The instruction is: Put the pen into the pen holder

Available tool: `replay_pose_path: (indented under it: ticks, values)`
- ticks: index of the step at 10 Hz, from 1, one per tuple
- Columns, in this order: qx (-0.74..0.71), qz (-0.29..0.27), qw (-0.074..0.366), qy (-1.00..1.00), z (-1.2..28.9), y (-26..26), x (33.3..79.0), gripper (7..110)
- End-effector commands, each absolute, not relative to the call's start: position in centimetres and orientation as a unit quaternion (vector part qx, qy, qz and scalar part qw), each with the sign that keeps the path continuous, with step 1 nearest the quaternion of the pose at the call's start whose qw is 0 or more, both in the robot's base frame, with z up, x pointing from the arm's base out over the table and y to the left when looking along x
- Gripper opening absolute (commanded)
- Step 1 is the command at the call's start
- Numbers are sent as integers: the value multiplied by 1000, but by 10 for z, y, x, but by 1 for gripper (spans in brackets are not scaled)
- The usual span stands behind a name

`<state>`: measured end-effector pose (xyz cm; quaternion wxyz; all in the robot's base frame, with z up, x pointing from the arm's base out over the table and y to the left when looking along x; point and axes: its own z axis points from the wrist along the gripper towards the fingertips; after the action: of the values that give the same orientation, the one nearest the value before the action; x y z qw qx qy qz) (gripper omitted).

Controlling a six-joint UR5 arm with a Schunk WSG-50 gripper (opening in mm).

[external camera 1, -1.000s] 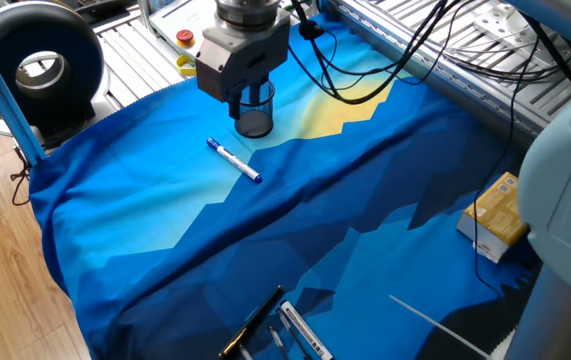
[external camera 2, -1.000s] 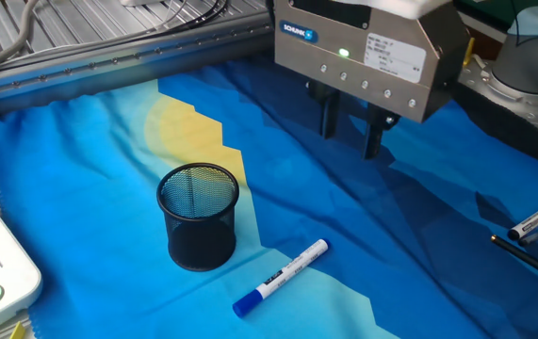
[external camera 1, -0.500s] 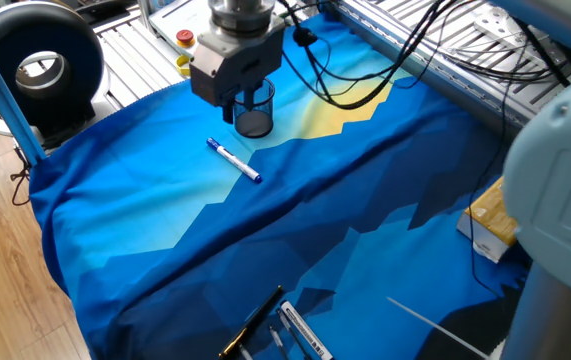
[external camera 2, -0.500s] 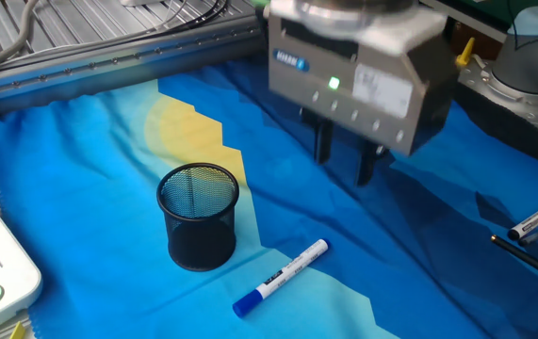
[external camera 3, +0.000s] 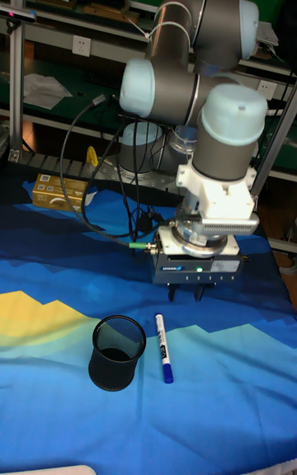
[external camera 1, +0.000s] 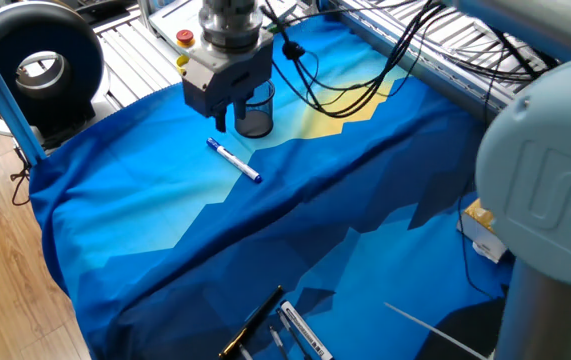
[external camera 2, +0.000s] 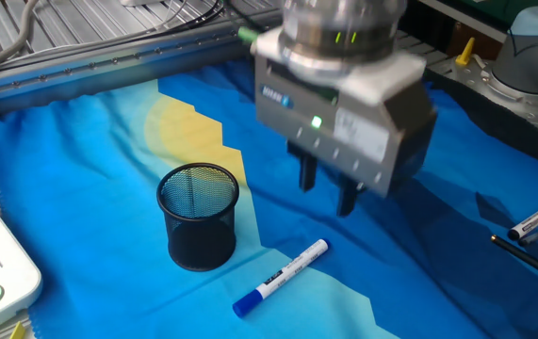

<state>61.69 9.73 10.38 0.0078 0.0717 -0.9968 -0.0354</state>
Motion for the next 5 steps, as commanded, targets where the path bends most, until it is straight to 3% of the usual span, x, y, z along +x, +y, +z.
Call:
replay_pose_path:
  ticks: [1,5]
  values:
    - [73,-21,10,-997,77,97,620,44]
    - [93,-10,12,-996,47,94,608,44]
